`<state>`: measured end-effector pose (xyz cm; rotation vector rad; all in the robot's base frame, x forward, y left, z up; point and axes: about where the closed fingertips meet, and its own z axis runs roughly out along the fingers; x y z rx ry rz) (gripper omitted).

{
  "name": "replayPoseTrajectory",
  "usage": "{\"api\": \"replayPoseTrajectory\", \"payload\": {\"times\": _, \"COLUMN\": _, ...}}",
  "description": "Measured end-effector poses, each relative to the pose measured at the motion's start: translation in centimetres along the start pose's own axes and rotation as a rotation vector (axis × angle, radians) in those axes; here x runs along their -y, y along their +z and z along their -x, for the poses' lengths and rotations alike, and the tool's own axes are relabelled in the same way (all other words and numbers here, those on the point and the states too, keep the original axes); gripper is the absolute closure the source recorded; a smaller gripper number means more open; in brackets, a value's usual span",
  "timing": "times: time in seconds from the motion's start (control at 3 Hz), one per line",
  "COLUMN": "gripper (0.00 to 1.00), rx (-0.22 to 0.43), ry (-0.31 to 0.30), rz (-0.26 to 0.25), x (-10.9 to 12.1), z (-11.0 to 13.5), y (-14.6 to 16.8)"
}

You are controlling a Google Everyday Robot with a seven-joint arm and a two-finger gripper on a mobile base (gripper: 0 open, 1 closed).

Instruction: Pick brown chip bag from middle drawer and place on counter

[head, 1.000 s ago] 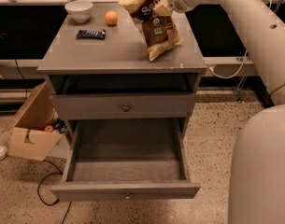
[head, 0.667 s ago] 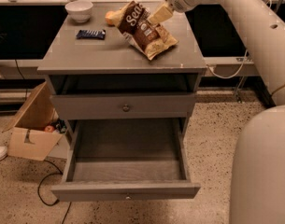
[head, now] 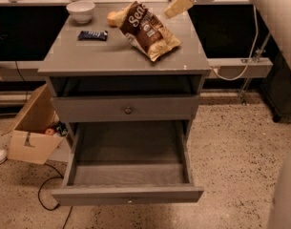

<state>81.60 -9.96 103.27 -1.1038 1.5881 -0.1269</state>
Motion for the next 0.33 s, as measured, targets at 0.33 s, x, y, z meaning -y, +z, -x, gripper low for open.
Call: {"api": "replayPoseTrajectory", "payload": {"times": 0.33, "gripper": 0.00, "rx": 0.024, "ry": -0.019, "rz": -0.164, "x": 3.15, "z": 0.85, "y": -6.13}}
